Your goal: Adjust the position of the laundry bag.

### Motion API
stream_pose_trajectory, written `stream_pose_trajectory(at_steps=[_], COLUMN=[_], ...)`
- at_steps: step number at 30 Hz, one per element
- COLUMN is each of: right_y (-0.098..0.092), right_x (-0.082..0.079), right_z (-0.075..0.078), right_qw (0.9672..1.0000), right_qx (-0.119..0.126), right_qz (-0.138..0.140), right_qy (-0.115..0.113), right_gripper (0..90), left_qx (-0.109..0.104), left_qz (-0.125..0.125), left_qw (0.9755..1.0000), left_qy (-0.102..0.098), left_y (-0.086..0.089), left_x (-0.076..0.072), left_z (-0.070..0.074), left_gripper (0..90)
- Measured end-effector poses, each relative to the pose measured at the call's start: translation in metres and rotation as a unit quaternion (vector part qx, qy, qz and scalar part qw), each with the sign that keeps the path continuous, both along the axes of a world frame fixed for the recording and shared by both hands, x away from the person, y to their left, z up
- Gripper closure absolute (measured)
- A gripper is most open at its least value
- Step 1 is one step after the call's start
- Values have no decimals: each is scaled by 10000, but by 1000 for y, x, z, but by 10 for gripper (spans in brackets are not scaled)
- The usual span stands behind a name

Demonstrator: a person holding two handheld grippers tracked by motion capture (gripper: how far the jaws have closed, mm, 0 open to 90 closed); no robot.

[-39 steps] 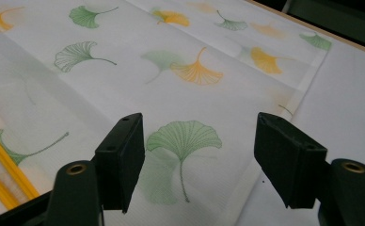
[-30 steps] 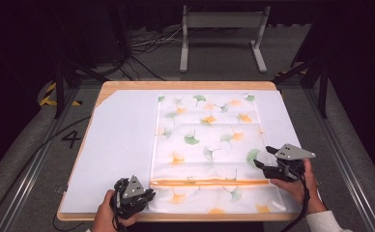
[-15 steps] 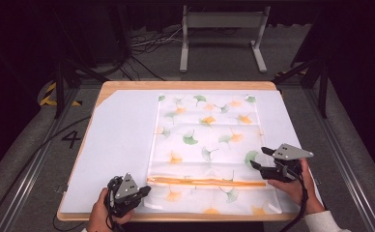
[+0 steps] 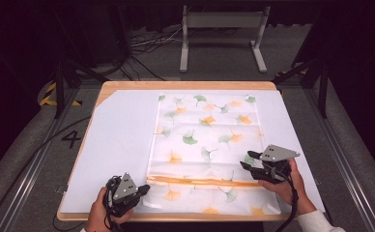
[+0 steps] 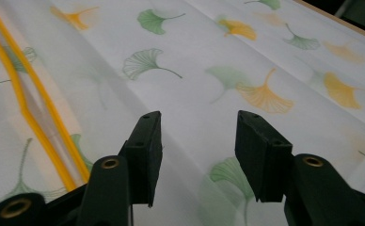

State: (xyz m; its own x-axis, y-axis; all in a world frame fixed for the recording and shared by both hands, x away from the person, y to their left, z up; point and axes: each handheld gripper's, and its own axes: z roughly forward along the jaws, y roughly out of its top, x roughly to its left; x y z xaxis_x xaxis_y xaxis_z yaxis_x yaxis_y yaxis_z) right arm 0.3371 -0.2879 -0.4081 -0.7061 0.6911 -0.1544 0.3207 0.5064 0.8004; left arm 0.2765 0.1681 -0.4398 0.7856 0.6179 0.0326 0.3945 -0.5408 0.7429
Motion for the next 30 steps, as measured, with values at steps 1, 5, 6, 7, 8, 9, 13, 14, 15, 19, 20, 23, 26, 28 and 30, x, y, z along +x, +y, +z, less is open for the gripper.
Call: stream_pose_trajectory(at_steps=[1, 5, 6, 7, 8, 9, 13, 14, 15, 19, 20, 23, 26, 28, 30], right_y=[-2, -19, -23, -27, -32, -37, -50, -50, -48, -46, -46, -47, -47, -46, -46], right_x=[1, 7, 10, 13, 16, 19, 29, 31, 33, 35, 35, 34, 34, 35, 36], right_z=[0, -5, -7, -10, -14, -17, -23, -26, -29, -31, -32, -32, -31, -32, -31], right_qw=[10000, 9986, 9979, 9967, 9949, 9932, 9896, 9894, 9889, 9887, 9888, 9888, 9888, 9896, 9893], right_qx=[11, -48, -78, -191, -285, -259, 10, 99, 53, -15, 10, 22, 25, 74, 98], right_qz=[-77, -534, -624, -767, -946, -1098, -1322, -1247, -1219, -1202, -1198, -1210, -1200, -1101, -1105], right_qy=[-3, 40, 135, 178, 202, 272, 570, 734, 853, 897, 892, 871, 883, 924, 949], right_gripper=[511, 491, 481, 466, 452, 444, 449, 448, 448, 438, 441, 526, 657, 734, 784], left_qx=[-8, 16, 28, 23, 26, 32, 18, 0, -31, -77, -82, -192, -390, -365, -332], left_qz=[-19, -48, -71, -72, -103, -141, -199, -206, -186, -61, 8, 228, 353, 441, 536], left_qw=[10000, 10000, 10000, 10000, 9999, 9998, 9997, 9997, 9997, 9998, 9998, 9995, 9986, 9982, 9976], left_qy=[-2, 14, 20, 34, 69, 111, 125, 114, 124, 169, 160, 58, 113, 195, 290], left_y=[0, 0, 0, 0, 0, 1, 2, 3, 4, 10, 11, 17, 22, 20, 15], left_x=[0, -1, -1, -1, -1, 0, 0, 0, 1, 3, 3, 8, 24, 43, 65], left_z=[0, 0, 0, 0, -1, -1, -2, -2, -2, -1, 0, 3, 4, 4, 1], left_gripper=[893, 893, 893, 893, 892, 892, 888, 886, 876, 703, 613, 483, 433, 387, 372])
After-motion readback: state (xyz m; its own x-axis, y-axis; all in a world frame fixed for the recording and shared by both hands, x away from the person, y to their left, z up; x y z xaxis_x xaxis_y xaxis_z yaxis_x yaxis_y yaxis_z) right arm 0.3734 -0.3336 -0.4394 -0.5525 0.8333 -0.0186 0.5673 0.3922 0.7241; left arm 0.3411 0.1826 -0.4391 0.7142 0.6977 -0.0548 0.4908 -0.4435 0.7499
